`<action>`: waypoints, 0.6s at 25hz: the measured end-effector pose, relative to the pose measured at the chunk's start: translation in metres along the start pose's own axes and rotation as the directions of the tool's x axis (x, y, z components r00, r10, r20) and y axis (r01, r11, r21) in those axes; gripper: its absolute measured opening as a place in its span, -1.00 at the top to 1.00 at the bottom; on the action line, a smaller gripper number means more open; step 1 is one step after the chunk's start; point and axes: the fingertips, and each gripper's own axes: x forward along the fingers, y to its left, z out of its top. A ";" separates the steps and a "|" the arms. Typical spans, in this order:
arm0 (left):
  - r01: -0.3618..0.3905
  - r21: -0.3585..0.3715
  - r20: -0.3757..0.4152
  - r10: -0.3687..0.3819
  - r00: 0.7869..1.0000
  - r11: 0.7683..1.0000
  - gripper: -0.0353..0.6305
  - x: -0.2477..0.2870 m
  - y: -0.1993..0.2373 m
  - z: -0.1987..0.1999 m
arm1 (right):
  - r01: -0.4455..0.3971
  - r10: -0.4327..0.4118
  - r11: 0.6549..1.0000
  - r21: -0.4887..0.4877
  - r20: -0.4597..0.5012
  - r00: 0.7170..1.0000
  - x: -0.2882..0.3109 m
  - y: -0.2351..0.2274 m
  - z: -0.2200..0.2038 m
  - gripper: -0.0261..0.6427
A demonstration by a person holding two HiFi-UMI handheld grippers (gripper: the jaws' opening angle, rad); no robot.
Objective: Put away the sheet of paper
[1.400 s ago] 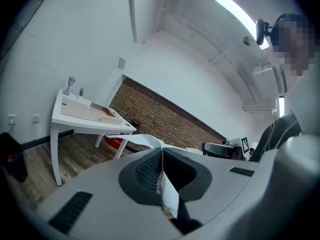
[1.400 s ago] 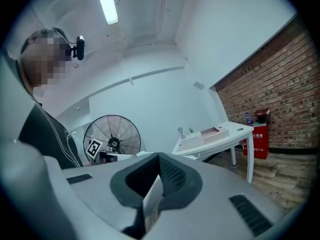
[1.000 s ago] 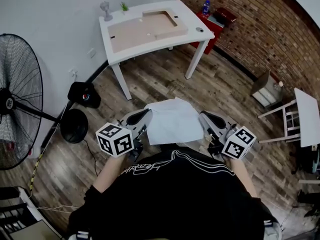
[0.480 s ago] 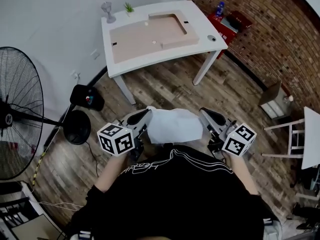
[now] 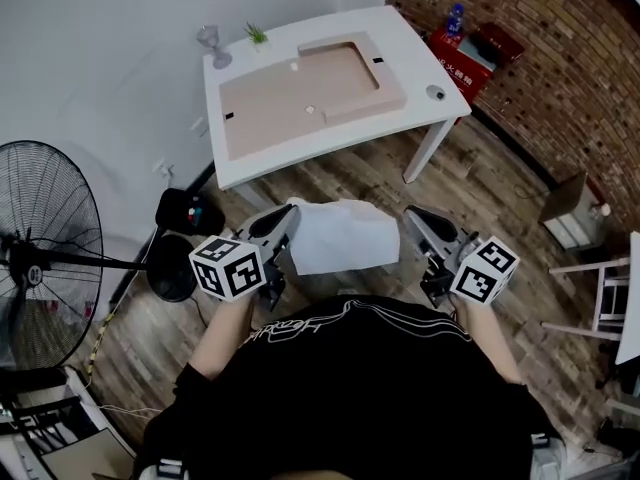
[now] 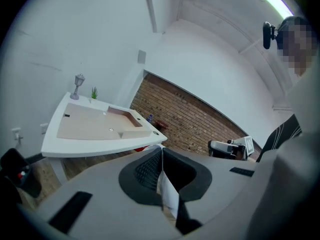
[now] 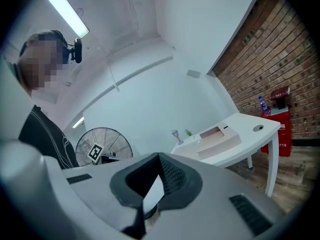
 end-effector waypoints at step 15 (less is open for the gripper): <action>-0.086 0.101 0.089 0.077 0.993 0.991 0.79 0.037 0.051 0.090 | -0.043 0.044 0.998 -0.034 0.030 0.999 0.040 -0.039 0.037 0.92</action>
